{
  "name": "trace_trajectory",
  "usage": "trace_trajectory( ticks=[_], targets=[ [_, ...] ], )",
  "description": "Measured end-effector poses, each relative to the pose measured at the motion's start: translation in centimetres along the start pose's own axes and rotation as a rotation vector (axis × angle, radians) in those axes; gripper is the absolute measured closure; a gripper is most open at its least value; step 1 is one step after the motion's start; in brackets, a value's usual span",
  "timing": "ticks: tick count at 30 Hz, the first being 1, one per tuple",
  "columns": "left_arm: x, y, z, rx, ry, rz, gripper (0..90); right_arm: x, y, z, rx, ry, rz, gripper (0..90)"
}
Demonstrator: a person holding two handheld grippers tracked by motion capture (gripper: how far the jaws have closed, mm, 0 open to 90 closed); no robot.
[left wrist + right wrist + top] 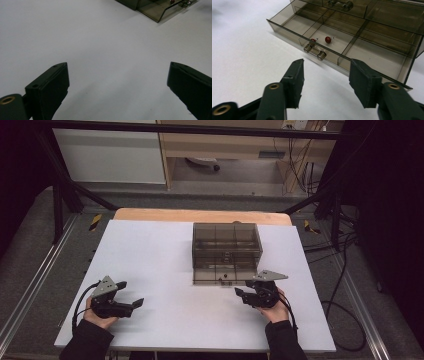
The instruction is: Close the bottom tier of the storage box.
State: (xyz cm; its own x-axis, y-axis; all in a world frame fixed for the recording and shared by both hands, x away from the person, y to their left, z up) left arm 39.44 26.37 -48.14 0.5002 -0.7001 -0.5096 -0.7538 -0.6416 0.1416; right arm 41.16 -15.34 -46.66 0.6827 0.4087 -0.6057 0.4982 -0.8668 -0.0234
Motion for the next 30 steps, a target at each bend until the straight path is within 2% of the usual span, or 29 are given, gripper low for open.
trace_trajectory(
  ticks=[17,26,30],
  targets=[
    [0.1,0.0,0.0,0.000,-0.001,0.001,4.3,1.0,-0.8,0.6,-0.024,-0.032,-0.022,71.2],
    [0.1,0.0,0.0,0.001,-0.003,0.001,4.3,1.3,-1.0,0.6,-0.032,-0.030,-0.008,81.9],
    [0.1,0.0,0.0,0.002,-0.003,0.000,4.3,1.7,-0.9,0.6,-0.024,-0.041,-0.007,83.9]
  ],
)
Point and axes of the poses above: each handheld gripper's, and its own axes: x roughly forward along the jaws, z roughly out of its underside, y roughly to its right, the point moved 6 cm from there along x, roughly forward along the jaws, and after that the axes turned 9 degrees about z, right-handed, at the moved point
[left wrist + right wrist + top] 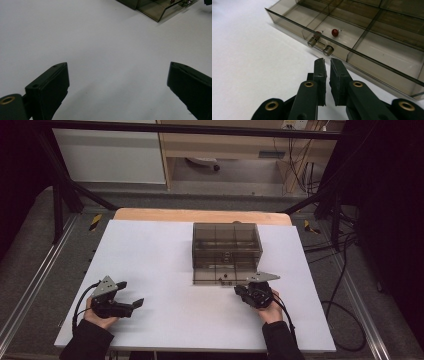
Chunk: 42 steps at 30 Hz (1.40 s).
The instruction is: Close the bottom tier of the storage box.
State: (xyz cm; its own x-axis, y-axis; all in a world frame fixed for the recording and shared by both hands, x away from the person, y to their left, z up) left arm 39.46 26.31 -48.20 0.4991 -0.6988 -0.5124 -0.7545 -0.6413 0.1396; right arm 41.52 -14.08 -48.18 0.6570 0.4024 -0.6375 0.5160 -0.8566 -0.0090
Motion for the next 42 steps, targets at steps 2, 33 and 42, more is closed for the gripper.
trace_trajectory(
  ticks=[2,33,42],
  targets=[
    [0.0,0.0,0.0,0.001,0.001,0.000,4.3,0.3,0.1,0.0,0.002,-0.005,0.004,85.3],
    [0.0,0.0,0.0,0.002,-0.003,0.000,4.3,2.0,0.6,-0.5,0.014,-0.009,0.035,90.0],
    [0.0,0.0,0.0,0.001,-0.002,0.000,4.3,2.3,0.7,-0.5,0.019,-0.015,0.037,90.0]
  ],
)
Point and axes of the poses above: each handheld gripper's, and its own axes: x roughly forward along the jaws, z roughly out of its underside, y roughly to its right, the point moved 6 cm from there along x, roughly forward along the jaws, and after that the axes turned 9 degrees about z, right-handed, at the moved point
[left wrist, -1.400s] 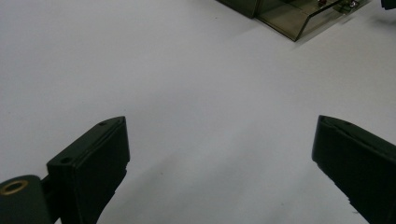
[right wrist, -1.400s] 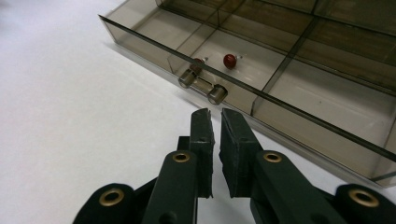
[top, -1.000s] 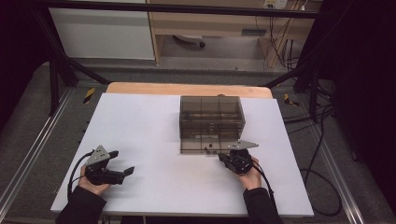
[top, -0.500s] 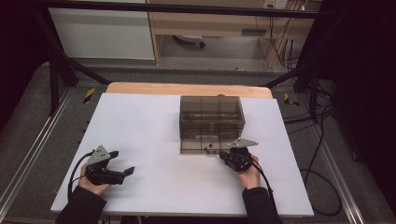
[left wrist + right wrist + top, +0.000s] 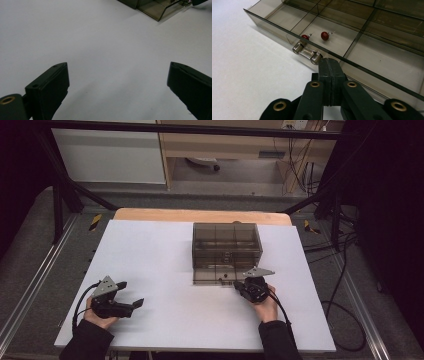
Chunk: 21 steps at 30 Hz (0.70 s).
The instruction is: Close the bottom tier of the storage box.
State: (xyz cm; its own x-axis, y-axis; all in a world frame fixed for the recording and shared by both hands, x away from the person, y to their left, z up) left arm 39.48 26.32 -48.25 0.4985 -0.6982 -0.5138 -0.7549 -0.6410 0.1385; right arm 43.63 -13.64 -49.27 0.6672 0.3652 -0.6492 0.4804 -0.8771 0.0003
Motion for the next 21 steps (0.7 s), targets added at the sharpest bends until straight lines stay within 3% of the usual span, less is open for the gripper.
trace_trajectory(
  ticks=[21],
  targets=[
    [-0.02,-0.01,0.00,0.000,0.000,-0.001,4.3,0.61,0.12,-0.42,0.004,-0.002,0.007,90.0]
  ],
)
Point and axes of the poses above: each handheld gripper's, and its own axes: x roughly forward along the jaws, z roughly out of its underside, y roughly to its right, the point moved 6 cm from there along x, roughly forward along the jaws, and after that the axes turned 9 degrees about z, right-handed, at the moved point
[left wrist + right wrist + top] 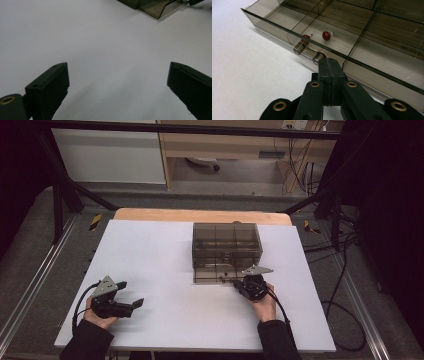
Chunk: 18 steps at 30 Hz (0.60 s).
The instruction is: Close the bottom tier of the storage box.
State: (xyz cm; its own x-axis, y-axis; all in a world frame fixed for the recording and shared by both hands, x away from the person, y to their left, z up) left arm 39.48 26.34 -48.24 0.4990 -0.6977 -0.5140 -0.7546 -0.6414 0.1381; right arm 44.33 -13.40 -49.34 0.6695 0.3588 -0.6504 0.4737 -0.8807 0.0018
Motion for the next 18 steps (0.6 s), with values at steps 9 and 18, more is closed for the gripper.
trace_trajectory(
  ticks=[9,18],
  targets=[
    [-0.02,-0.01,0.00,0.001,0.000,-0.001,4.3,0.22,0.06,-0.36,0.004,0.002,0.003,90.0],
    [-0.03,-0.02,0.00,0.001,0.000,-0.002,4.3,0.54,0.29,-0.55,0.015,0.002,0.009,90.0]
  ],
)
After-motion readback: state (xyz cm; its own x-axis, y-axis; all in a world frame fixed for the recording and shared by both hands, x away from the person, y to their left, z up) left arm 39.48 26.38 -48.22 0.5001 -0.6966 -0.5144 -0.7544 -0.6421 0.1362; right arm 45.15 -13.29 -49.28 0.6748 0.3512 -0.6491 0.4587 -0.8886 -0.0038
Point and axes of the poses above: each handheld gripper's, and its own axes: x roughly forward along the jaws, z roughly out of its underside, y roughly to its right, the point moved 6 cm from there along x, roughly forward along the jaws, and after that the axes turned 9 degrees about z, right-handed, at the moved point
